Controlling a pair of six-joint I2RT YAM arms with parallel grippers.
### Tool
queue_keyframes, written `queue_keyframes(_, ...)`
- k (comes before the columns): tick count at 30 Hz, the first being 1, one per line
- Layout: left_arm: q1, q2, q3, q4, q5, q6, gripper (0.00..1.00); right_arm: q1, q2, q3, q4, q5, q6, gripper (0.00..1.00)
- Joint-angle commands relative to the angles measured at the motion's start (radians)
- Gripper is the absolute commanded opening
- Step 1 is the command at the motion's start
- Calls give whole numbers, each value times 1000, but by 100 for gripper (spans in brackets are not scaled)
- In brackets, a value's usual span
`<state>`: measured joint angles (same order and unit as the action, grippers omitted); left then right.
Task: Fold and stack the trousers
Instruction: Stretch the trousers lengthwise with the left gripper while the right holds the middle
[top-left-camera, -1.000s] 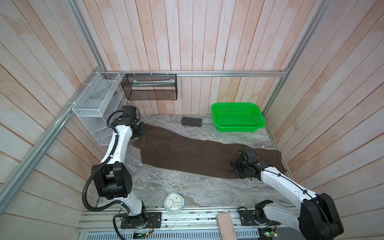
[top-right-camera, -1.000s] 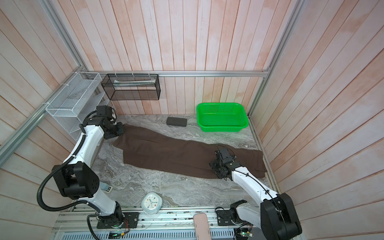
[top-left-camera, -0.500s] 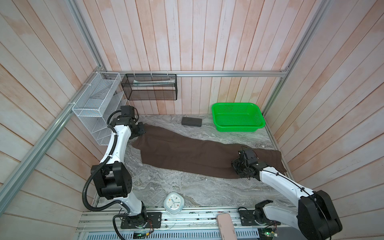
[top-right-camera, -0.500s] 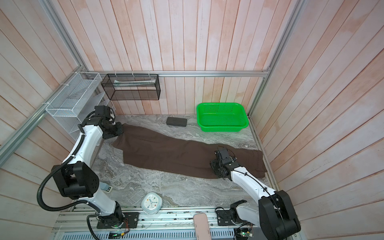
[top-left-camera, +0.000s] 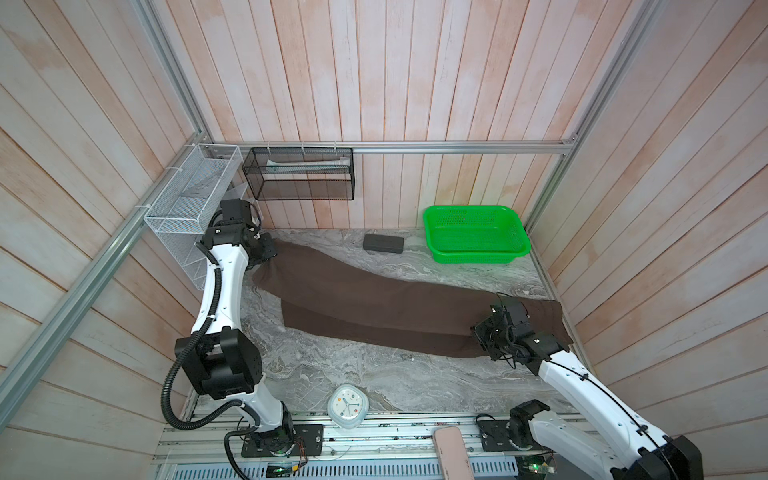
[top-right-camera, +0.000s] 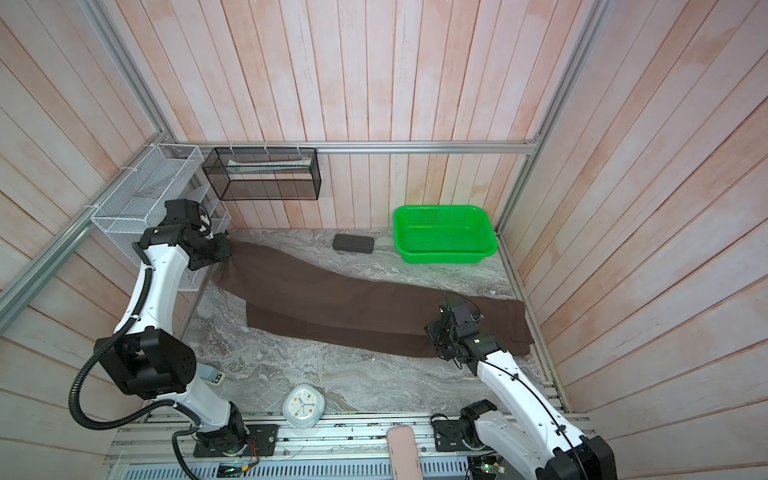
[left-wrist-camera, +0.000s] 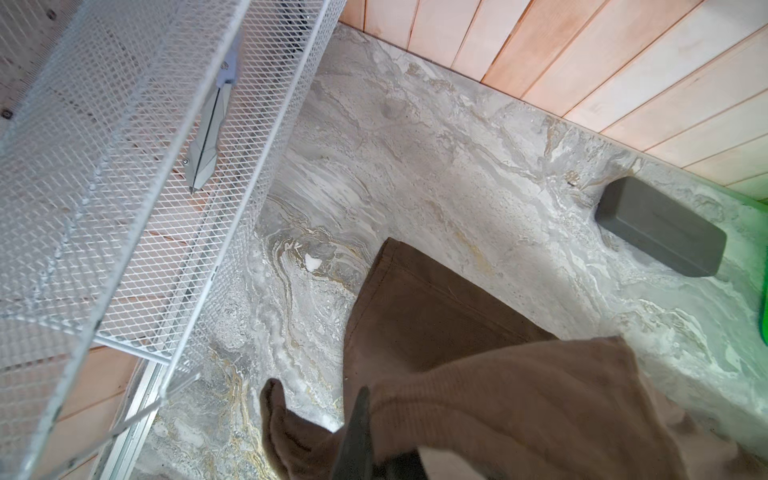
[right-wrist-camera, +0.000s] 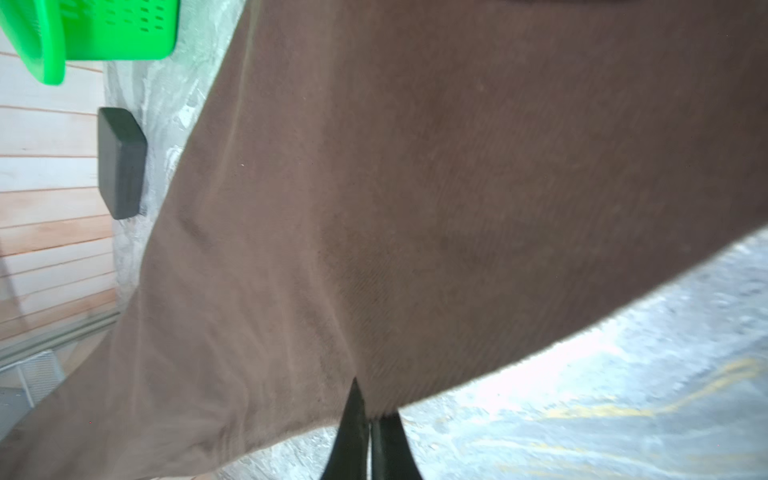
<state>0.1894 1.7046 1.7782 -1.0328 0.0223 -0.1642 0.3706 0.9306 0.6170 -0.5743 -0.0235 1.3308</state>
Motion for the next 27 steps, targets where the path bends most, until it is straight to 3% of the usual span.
queue_keyframes(1,14,65,-38,10,-5,-7,0,2,34,-42,-38,14,-44,0)
queue_keyframes(10,15,191,-148,95,-58,-11,0,3,217,-84,91,9,-95,0)
queue_keyframes(20,14,246,-92,68,-74,2,1,3,184,-75,12,87,-122,0)
queue_keyframes(22,13,258,-92,55,-70,3,19,3,188,-68,-2,97,-133,1)
queue_keyframes(24,12,246,-105,57,-66,2,44,3,189,-56,-10,98,-145,15)
queue_keyframes(27,10,188,-129,66,-38,-1,60,4,187,-16,-37,109,-170,33)
